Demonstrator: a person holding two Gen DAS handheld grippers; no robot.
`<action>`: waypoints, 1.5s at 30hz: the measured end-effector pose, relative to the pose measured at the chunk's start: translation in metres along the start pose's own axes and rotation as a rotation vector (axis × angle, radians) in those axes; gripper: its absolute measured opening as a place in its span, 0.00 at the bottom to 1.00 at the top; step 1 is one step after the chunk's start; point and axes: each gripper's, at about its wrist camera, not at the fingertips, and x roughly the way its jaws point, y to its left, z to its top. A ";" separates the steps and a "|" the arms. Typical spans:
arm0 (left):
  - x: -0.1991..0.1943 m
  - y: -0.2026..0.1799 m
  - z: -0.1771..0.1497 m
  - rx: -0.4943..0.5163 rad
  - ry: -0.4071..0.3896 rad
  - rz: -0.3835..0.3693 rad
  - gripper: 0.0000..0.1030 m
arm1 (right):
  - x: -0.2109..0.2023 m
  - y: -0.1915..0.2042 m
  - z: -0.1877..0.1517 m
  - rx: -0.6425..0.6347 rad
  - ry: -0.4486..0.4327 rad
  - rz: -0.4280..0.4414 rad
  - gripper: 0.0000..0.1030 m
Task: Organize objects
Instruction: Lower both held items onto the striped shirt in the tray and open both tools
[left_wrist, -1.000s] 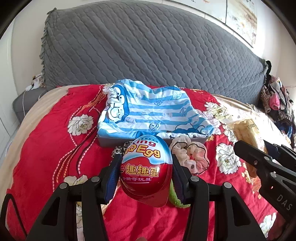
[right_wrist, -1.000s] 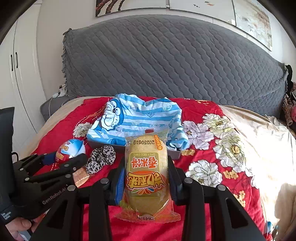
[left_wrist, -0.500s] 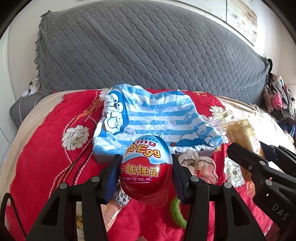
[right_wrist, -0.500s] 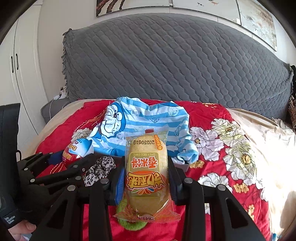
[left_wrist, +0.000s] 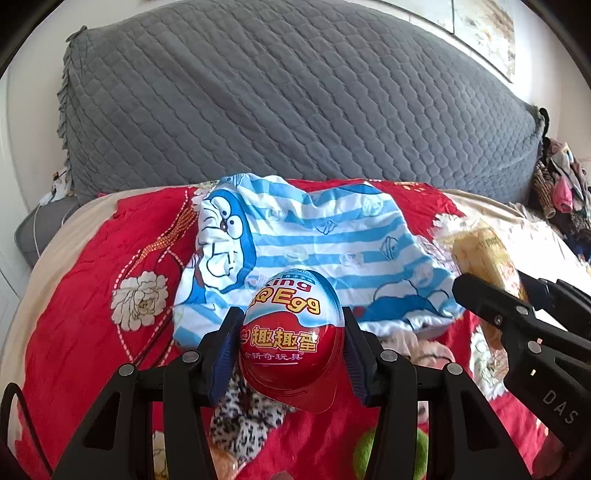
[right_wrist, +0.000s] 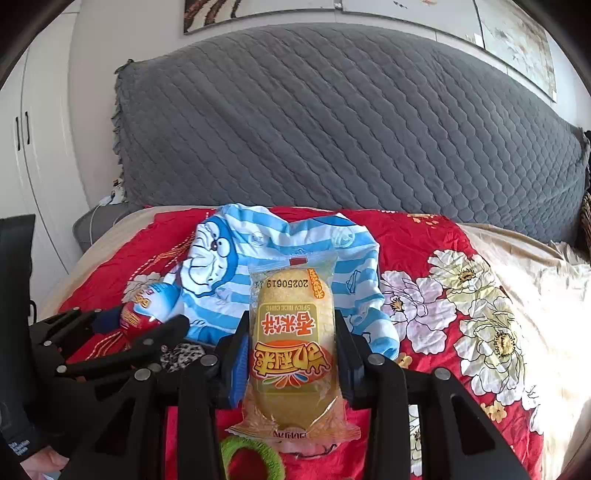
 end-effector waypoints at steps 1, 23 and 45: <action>0.003 0.001 0.001 0.001 0.002 0.003 0.51 | 0.003 -0.002 0.001 0.005 -0.001 0.002 0.38; 0.057 0.010 0.038 0.003 0.008 -0.003 0.51 | 0.071 -0.005 0.038 -0.010 0.044 0.022 0.38; 0.110 0.015 0.057 -0.001 0.047 0.004 0.51 | 0.134 -0.014 0.048 0.000 0.112 -0.013 0.38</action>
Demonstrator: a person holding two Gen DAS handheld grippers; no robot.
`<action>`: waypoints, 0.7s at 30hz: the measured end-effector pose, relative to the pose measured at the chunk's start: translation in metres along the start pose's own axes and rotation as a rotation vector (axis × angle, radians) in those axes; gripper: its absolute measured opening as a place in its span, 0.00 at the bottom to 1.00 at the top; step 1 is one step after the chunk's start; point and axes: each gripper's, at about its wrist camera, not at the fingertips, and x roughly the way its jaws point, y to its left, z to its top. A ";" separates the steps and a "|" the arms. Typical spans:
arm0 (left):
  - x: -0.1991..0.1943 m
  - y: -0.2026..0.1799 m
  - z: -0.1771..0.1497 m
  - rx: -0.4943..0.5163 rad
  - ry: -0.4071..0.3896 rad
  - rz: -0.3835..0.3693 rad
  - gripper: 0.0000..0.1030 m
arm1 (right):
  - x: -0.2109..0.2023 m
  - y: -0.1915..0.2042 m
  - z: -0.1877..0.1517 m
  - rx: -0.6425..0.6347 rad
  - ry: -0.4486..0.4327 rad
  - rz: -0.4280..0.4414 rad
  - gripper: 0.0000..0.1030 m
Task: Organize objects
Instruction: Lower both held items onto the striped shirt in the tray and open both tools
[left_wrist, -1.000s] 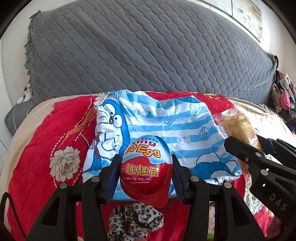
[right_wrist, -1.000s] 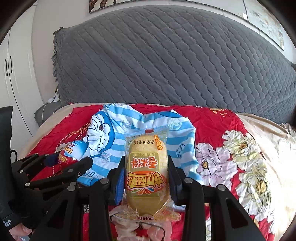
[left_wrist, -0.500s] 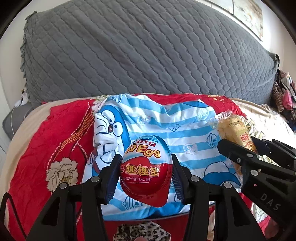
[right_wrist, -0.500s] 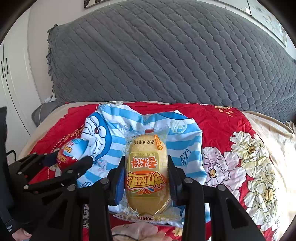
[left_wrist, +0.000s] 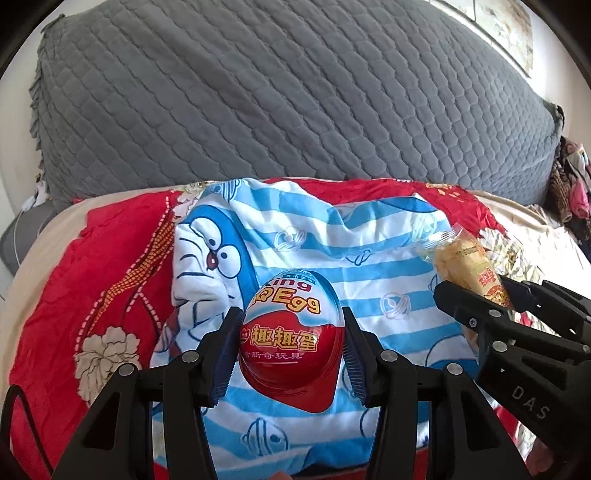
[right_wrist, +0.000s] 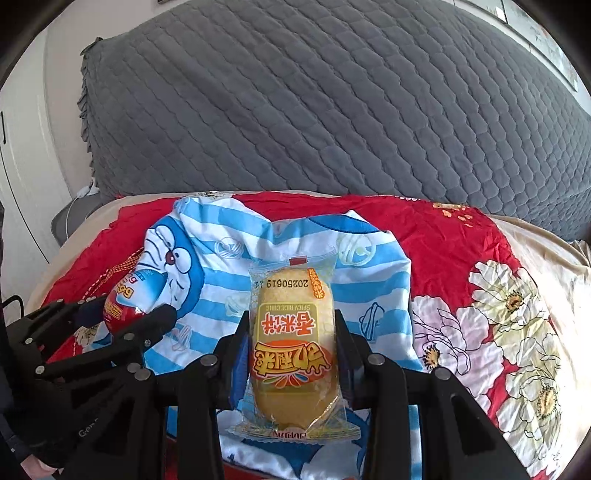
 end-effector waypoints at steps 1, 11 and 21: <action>0.003 -0.001 0.001 0.007 -0.001 0.003 0.51 | 0.004 -0.001 0.002 0.003 0.006 -0.002 0.38; 0.037 0.003 0.013 0.014 0.043 0.020 0.51 | 0.049 -0.006 0.011 -0.004 0.087 -0.023 0.38; 0.061 0.008 0.012 0.027 0.083 0.040 0.51 | 0.074 -0.007 0.011 0.016 0.136 -0.028 0.38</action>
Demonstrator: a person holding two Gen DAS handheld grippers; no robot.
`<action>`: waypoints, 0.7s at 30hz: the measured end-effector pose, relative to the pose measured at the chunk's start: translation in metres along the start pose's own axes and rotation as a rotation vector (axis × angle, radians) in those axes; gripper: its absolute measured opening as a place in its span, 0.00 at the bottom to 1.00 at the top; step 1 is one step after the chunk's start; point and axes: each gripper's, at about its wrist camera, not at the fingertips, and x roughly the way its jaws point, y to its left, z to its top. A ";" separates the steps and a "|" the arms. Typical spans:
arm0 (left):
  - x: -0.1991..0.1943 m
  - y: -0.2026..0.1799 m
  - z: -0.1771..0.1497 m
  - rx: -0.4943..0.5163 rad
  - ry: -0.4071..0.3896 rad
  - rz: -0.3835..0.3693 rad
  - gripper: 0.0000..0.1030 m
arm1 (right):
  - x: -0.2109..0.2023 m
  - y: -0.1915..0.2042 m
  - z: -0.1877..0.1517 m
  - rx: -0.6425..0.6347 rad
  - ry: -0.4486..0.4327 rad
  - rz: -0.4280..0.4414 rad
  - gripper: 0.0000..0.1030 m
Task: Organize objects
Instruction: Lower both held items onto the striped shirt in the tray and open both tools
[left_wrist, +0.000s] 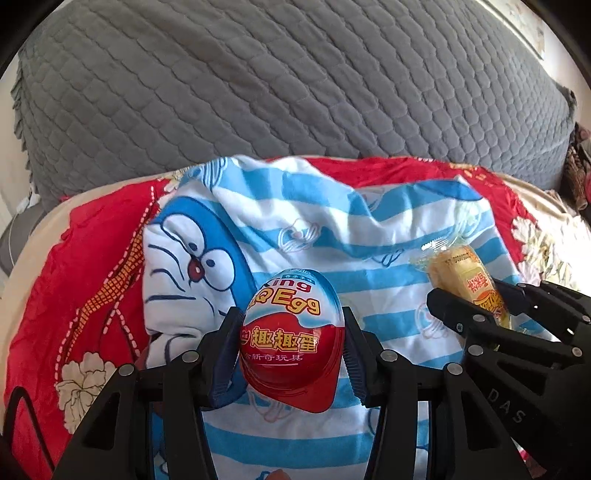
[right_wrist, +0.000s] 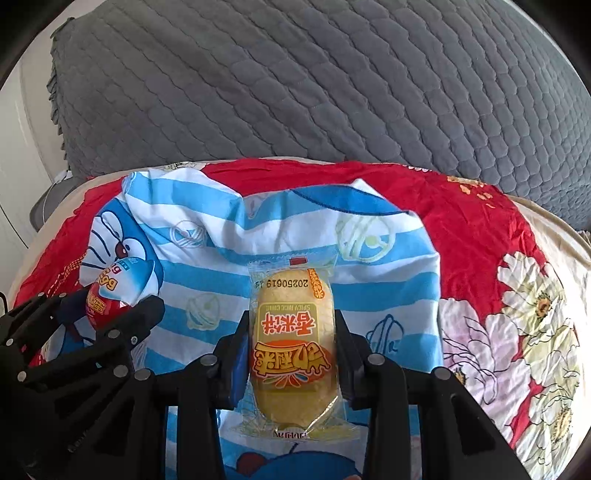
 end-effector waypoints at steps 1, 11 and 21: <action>0.003 0.001 -0.001 -0.002 0.005 0.001 0.51 | 0.002 0.000 0.000 0.002 0.004 0.001 0.38; 0.025 0.005 -0.004 -0.040 0.058 -0.010 0.51 | 0.019 -0.001 -0.003 -0.011 0.047 -0.021 0.38; 0.029 0.002 -0.010 0.001 0.112 0.018 0.52 | 0.026 -0.005 -0.011 0.007 0.103 -0.003 0.46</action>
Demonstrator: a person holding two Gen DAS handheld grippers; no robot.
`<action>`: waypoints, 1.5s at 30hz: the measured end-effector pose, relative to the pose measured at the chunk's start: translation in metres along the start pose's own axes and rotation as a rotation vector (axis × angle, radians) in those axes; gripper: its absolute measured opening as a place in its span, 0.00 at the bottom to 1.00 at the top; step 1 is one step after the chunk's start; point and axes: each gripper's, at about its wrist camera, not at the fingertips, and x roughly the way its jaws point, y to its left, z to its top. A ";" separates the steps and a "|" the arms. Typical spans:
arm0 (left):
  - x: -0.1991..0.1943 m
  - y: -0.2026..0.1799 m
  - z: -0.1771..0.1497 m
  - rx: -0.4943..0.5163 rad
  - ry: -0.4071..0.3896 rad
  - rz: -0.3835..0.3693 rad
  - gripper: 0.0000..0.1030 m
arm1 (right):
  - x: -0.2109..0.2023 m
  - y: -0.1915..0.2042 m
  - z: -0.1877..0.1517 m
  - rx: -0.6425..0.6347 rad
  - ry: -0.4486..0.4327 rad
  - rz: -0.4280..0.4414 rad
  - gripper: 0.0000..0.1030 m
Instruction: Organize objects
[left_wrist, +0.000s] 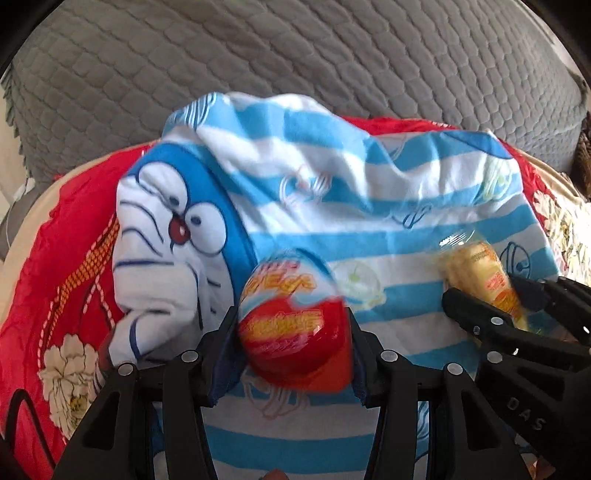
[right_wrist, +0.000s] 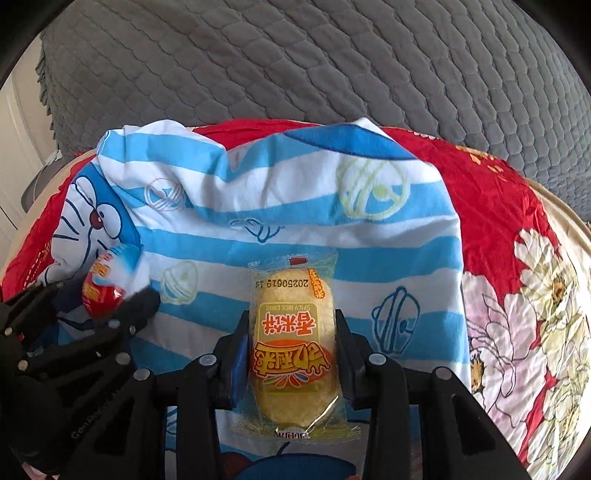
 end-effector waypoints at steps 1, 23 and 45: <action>-0.002 0.001 -0.001 -0.001 -0.011 0.002 0.52 | -0.001 -0.001 -0.001 0.008 0.003 0.004 0.48; -0.040 0.017 -0.005 -0.031 -0.009 0.030 0.76 | -0.075 0.005 -0.020 -0.072 -0.095 -0.016 0.62; -0.117 0.032 -0.055 -0.068 -0.042 -0.036 0.84 | -0.121 0.018 -0.065 -0.057 -0.081 0.004 0.77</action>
